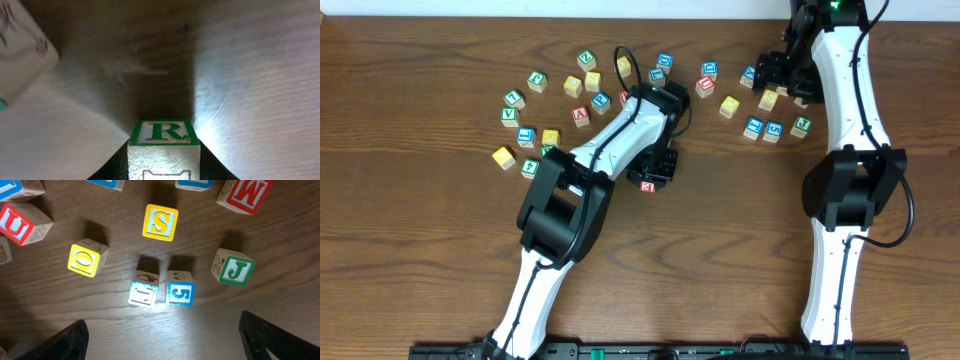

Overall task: Spell out NEURIPS
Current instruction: 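Carry the red E block with the left gripper toward the table center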

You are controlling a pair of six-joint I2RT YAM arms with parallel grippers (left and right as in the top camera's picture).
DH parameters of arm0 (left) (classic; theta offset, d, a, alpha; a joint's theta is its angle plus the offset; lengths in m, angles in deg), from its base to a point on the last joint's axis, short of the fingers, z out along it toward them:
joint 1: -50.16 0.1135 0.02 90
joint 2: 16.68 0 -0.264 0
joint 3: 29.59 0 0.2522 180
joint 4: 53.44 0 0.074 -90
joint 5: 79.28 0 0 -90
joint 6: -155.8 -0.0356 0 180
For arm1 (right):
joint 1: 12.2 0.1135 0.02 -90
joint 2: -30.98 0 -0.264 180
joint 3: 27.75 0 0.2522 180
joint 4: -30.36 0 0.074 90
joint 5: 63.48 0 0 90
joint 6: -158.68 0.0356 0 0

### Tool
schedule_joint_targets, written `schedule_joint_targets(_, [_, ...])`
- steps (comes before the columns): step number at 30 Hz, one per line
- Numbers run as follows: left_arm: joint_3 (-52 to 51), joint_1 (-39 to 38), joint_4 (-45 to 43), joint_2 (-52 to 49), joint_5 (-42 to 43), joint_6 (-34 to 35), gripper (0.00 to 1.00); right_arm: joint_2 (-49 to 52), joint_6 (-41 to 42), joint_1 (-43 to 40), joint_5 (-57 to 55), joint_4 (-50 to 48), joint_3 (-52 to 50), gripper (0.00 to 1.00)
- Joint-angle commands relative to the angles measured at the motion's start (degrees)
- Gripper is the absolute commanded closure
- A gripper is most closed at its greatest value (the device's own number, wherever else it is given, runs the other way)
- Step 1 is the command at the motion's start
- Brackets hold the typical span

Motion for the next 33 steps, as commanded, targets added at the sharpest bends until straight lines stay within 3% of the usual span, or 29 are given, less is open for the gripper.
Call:
schedule_joint_targets(1, [0.9, 0.3, 4.7, -0.8, 0.4, 0.3, 0.69, -2.5, -0.8, 0.9, 0.4, 0.2, -0.1, 0.09])
schedule_joint_targets(9, [0.9, 0.1, 11.5, -0.8, 0.4, 0.3, 0.68, -2.5, -0.8, 0.9, 0.4, 0.5, -0.1, 0.09])
schedule_joint_targets(15, [0.7, 0.1, 10.3, -0.8, 0.4, 0.3, 0.54, -2.5, -0.8, 0.9, 0.3, 0.9, -0.1, 0.09])
schedule_joint_targets(23, [-0.2, 0.1, 7.4, -0.8, 0.3, 0.3, 0.53, -2.5, -0.8, 0.9, 0.3, 1.1, -0.1, 0.09])
schedule_joint_targets(24, [-0.2, 0.1, 7.3, -0.8, 0.3, 0.3, 0.53, -2.5, -0.8, 0.9, 0.3, 1.1, -0.1, 0.09])
schedule_joint_targets(26, [-0.2, 0.1, 7.5, -0.8, 0.3, 0.3, 0.64, -2.5, -0.8, 0.9, 0.4, 1.1, -0.1, 0.09])
schedule_joint_targets(33, [2.9, 1.6, 10.6, -0.8, -0.4, 0.3, 0.69, -2.5, -0.8, 0.9, 0.4, 1.0, -0.1, 0.09])
